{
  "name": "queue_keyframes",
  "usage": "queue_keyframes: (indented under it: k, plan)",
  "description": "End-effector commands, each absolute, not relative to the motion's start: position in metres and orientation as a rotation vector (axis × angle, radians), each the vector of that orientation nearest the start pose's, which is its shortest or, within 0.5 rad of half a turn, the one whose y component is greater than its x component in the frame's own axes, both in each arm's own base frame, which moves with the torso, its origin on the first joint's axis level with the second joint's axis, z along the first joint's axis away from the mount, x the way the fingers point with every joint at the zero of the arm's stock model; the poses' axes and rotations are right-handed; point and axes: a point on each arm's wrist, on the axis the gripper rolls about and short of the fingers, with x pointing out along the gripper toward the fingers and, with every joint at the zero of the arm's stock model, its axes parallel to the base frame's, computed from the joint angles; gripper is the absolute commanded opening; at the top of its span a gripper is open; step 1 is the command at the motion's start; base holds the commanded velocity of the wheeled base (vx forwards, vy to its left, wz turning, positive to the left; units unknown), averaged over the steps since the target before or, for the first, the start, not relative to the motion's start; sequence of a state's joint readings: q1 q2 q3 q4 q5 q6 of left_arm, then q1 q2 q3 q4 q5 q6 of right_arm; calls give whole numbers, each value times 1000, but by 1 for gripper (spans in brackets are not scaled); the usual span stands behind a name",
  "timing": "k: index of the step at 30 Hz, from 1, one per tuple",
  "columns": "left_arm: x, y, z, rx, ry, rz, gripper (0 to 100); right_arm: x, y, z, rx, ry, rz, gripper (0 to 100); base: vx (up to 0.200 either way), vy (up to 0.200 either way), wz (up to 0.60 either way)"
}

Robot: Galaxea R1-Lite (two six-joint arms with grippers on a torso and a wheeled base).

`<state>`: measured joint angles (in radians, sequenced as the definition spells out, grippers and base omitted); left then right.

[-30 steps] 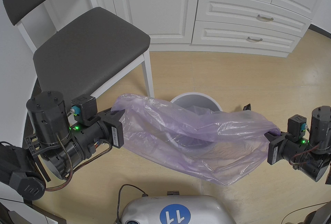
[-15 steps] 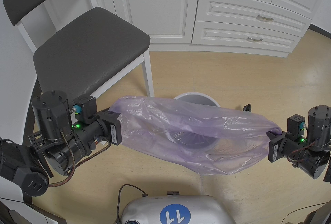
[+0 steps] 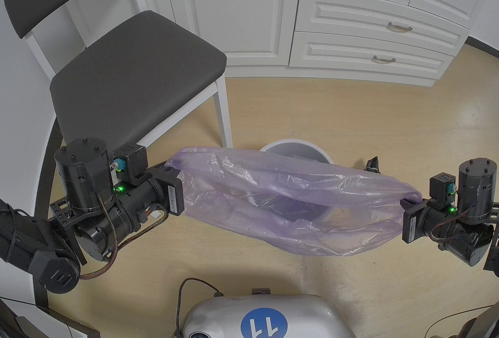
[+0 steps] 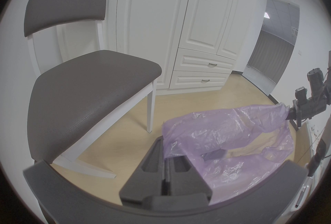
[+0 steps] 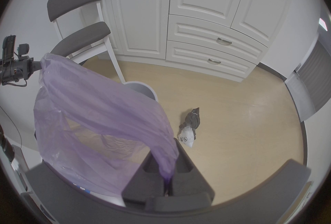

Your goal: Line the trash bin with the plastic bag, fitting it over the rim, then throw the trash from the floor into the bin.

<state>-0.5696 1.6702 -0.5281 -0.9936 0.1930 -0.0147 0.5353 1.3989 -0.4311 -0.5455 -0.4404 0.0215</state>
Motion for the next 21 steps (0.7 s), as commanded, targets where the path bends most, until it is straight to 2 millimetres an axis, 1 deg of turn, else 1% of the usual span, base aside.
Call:
queue_keyframes:
  k: [1, 6, 11, 17, 18, 21]
  plan:
    - [237, -141, 152, 41, 154, -360, 0, 183, 93, 152, -168, 385, 87, 0, 0, 0, 0]
    - [244, -138, 148, 38, 156, -337, 0, 189, 87, 150, -154, 384, 53, 0, 0, 0, 0]
    - [249, -138, 147, 27, 126, -330, 0, 192, 84, 146, -154, 399, 59, 0, 0, 0, 0]
    - [247, -138, 146, 27, 123, -350, 0, 197, 83, 139, -169, 433, 55, 0, 0, 0, 0]
    - [245, -137, 146, 25, 124, -377, 0, 199, 84, 135, -177, 448, 53, 0, 0, 0, 0]
    - [242, -134, 146, 25, 128, -406, 0, 200, 84, 133, -181, 458, 53, 0, 0, 0, 0]
